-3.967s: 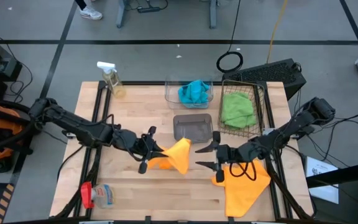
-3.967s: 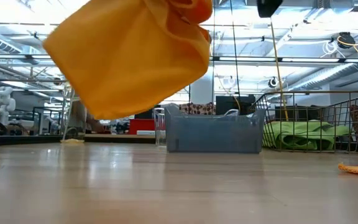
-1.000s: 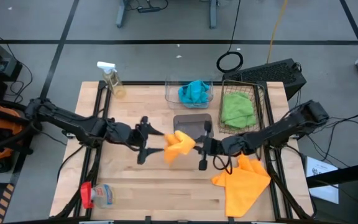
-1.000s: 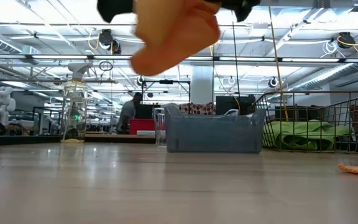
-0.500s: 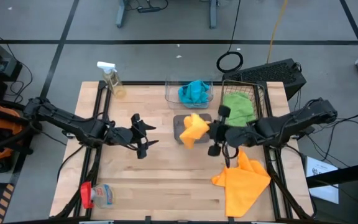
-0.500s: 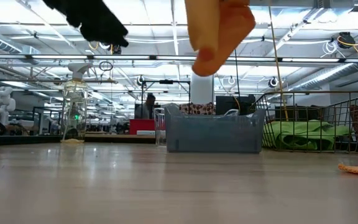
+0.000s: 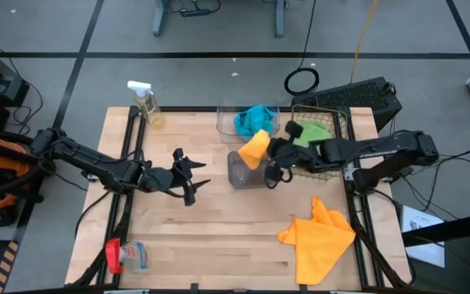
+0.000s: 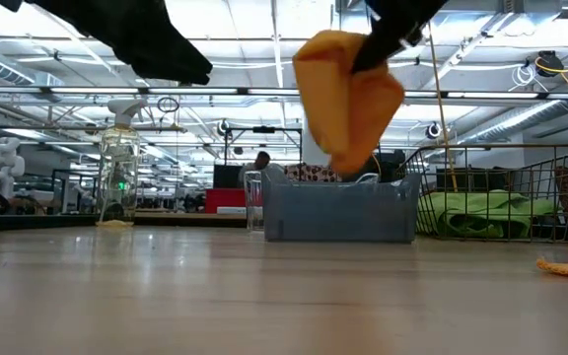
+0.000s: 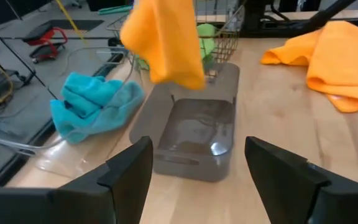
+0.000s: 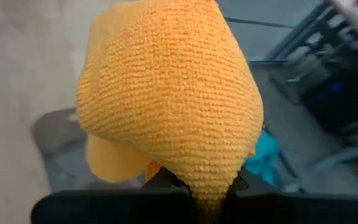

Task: Sort microfiber towel by color & place in baskets
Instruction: Put the left orange microfiber towel into the black bin

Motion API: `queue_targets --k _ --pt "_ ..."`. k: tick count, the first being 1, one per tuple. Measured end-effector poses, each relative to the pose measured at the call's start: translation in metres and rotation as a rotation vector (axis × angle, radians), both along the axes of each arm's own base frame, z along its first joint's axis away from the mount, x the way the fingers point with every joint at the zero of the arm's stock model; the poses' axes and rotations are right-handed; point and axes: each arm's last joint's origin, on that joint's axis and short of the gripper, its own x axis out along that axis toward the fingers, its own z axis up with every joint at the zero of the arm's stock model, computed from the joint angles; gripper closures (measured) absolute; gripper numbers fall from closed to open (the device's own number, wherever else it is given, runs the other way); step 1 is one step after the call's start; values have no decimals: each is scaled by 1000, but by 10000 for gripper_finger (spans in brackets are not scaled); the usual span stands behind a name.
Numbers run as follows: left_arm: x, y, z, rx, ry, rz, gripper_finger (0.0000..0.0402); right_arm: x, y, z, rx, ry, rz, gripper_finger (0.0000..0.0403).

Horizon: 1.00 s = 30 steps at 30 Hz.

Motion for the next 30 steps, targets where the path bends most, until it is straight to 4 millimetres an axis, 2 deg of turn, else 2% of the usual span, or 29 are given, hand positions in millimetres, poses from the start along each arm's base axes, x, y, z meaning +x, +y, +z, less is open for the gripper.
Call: queue_targets --k 4,10,17,24,30 --pt "1 7 0 48 14 8 144 15 -1 -22 46 -5 29 395" --pt "6 25 1 58 29 -37 144 36 -3 -44 57 5 10 395" --pt "7 45 1 50 43 -6 144 49 -11 -68 79 66 -11 395" --pt "8 48 -3 2 61 -33 144 54 -17 -80 88 104 -26 395" --pt "8 47 -3 -27 57 -38 144 58 -16 -91 164 129 4 394"
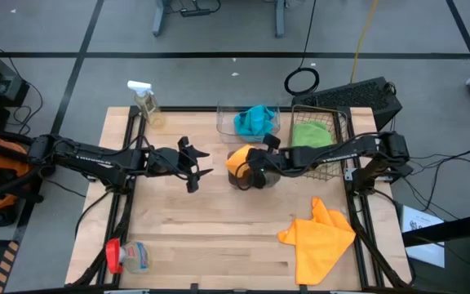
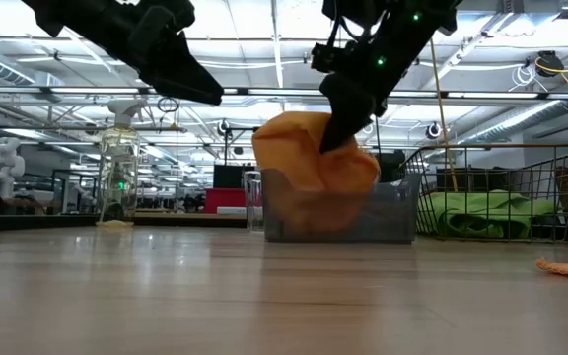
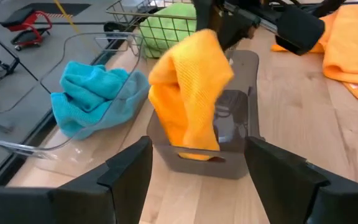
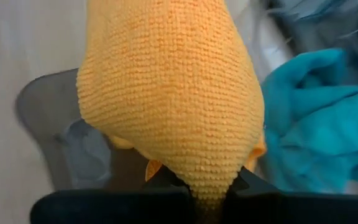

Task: Sort microfiber towel by color & place in baskets
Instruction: Put the left orange microfiber towel into the black bin

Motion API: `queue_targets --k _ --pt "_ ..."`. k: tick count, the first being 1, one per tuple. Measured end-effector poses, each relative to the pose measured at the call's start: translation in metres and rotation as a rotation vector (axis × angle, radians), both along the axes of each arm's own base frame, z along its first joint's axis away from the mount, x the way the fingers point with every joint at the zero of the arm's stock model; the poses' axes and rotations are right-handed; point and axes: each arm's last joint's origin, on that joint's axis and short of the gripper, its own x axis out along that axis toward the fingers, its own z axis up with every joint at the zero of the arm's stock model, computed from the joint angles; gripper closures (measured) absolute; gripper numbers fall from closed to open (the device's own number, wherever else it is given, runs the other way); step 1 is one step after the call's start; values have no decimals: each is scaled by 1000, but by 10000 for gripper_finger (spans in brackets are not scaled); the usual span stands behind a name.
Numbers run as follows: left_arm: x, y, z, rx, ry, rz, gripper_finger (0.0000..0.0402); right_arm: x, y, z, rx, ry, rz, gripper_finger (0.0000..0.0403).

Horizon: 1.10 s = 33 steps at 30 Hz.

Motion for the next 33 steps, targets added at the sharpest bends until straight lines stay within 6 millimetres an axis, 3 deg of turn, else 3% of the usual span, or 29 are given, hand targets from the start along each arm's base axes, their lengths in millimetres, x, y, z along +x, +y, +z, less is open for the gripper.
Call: queue_targets --k 7,17,26,33 --pt "0 -1 -2 -35 9 -16 144 0 1 -15 135 68 30 394" --pt "0 -8 -2 -38 9 -46 144 -3 -3 -20 218 83 -34 394" --pt "0 -13 -2 -39 8 -71 144 3 -9 -64 288 192 -76 393" --pt "-1 -16 -2 -41 10 -82 144 6 -9 -73 281 205 -86 343"
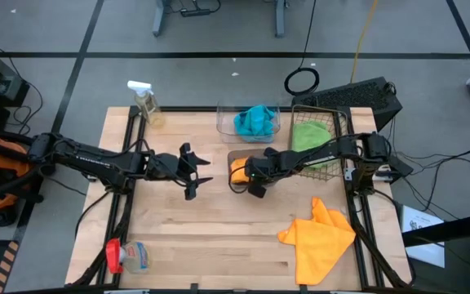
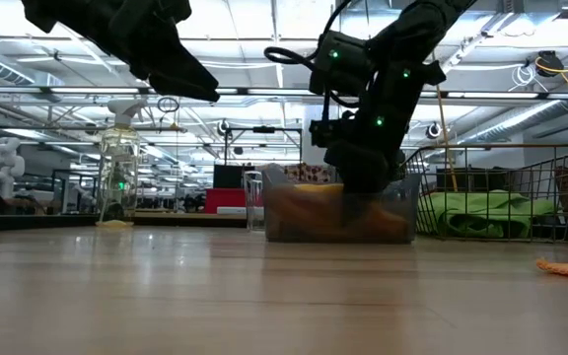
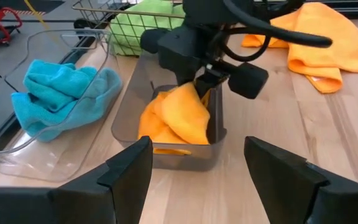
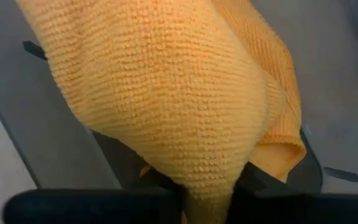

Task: Sort microfiber towel by color & place in baskets
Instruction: Put the left orange microfiber towel into the black bin

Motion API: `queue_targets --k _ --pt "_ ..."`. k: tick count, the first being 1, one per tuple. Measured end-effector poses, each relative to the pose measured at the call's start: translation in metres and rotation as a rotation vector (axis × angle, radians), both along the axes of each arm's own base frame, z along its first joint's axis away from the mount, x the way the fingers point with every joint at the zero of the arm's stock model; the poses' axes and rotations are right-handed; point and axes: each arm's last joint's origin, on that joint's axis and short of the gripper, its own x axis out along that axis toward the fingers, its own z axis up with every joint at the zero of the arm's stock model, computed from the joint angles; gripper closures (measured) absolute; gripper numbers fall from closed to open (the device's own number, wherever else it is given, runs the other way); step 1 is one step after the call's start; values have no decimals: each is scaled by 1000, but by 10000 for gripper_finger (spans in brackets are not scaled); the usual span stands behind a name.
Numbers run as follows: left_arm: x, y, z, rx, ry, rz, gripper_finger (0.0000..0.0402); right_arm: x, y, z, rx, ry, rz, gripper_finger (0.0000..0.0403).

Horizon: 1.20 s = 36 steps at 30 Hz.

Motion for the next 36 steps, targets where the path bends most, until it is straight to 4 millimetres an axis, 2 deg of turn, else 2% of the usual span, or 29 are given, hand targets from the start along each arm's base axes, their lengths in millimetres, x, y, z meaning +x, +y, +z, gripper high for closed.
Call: queue_targets --k 10,14,20,25,29,33,36 --pt "0 0 -1 1 6 -2 144 -11 2 35 36 -84 -36 217" --pt "0 0 -1 2 9 -2 144 -18 4 47 116 -100 -53 187" --pt "0 0 -1 2 8 -3 144 -23 5 58 125 -118 -38 161" --pt "0 0 -1 3 8 -3 144 -25 5 58 124 -95 -17 161" --pt "0 0 0 3 5 -4 144 -21 2 60 115 -148 -5 175" --pt "0 0 0 4 4 -4 144 -13 -6 59 112 -209 -39 222" --pt "0 0 1 2 -9 -5 144 -10 -12 45 125 -166 -79 281"
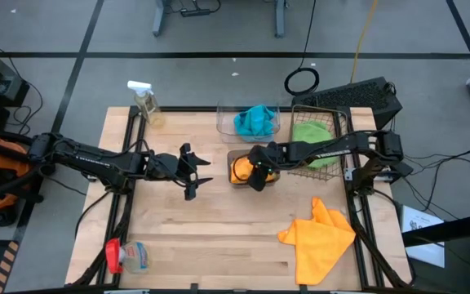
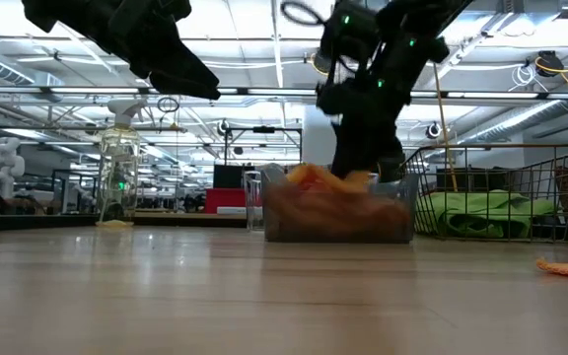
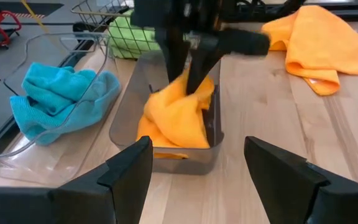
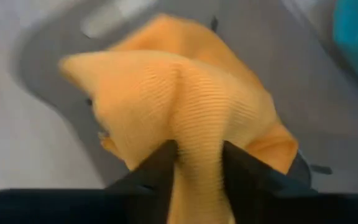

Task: Sort microfiber towel by color & place in baskets
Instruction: Put the left orange microfiber towel into the black bin

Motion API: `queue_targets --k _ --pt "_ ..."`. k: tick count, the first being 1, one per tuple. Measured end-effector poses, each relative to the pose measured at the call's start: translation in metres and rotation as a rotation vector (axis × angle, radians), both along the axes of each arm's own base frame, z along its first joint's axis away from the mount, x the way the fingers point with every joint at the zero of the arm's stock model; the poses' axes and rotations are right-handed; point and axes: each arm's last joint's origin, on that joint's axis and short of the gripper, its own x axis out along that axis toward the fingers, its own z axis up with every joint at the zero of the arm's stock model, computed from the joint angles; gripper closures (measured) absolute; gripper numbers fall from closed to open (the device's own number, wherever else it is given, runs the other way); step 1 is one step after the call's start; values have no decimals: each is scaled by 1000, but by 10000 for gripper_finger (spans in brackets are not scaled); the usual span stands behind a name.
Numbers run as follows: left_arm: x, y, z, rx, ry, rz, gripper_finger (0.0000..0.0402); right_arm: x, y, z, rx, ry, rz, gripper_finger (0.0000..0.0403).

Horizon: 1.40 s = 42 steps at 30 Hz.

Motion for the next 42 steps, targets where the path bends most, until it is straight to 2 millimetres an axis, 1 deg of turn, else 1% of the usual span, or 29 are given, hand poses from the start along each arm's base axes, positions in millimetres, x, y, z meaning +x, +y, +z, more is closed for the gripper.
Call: queue_targets --k 5,7,9,13,17,20,23,29,32,34,37,39,42 --pt "0 0 0 0 -2 0 144 5 -6 -24 25 71 -35 383" --pt "0 0 0 0 -1 0 144 7 -7 -32 33 89 -47 394" --pt "0 0 0 0 -1 0 144 8 -8 -36 41 101 -51 384" --pt "0 0 0 0 0 -1 144 7 -10 -35 49 100 -51 360" --pt "0 0 0 -7 1 -12 144 5 -9 -28 55 79 -53 346" --pt "0 -1 0 -8 2 -16 144 3 -9 -19 61 52 -68 326" --pt "0 -1 0 -8 2 -16 144 0 -8 -11 67 39 -82 292" --pt "0 -1 0 -9 2 -16 144 -9 -7 2 53 62 -100 209" --pt "0 -1 0 -9 1 -16 144 -3 -7 15 17 -18 -111 185" --pt "0 -1 0 -9 1 -16 144 5 -5 21 -2 -109 -90 182" --pt "0 -1 0 -9 1 -16 144 18 0 19 -11 -191 -55 195" --pt "0 -1 0 -9 1 -16 144 19 1 11 -8 -160 -50 216" --pt "0 -1 0 -10 1 -18 144 19 0 4 1 -120 -68 261"
